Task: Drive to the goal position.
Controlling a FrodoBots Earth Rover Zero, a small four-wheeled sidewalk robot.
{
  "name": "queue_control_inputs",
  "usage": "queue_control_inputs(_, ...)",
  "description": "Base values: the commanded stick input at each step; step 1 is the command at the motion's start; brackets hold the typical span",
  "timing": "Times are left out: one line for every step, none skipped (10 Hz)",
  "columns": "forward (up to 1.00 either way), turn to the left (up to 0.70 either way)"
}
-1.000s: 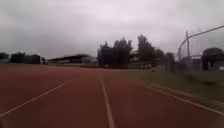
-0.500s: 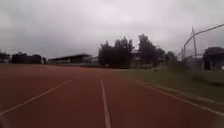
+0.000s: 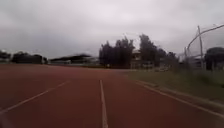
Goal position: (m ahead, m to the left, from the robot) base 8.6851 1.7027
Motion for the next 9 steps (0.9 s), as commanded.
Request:
queue_control_inputs(0.7,0.0)
queue_control_inputs(0.7,0.0)
queue_control_inputs(0.7,0.0)
queue_control_inputs(0.7,0.0)
queue_control_inputs(0.7,0.0)
queue_control_inputs(0.7,0.0)
queue_control_inputs(0.7,0.0)
queue_control_inputs(0.7,0.0)
queue_control_inputs(0.7,0.0)
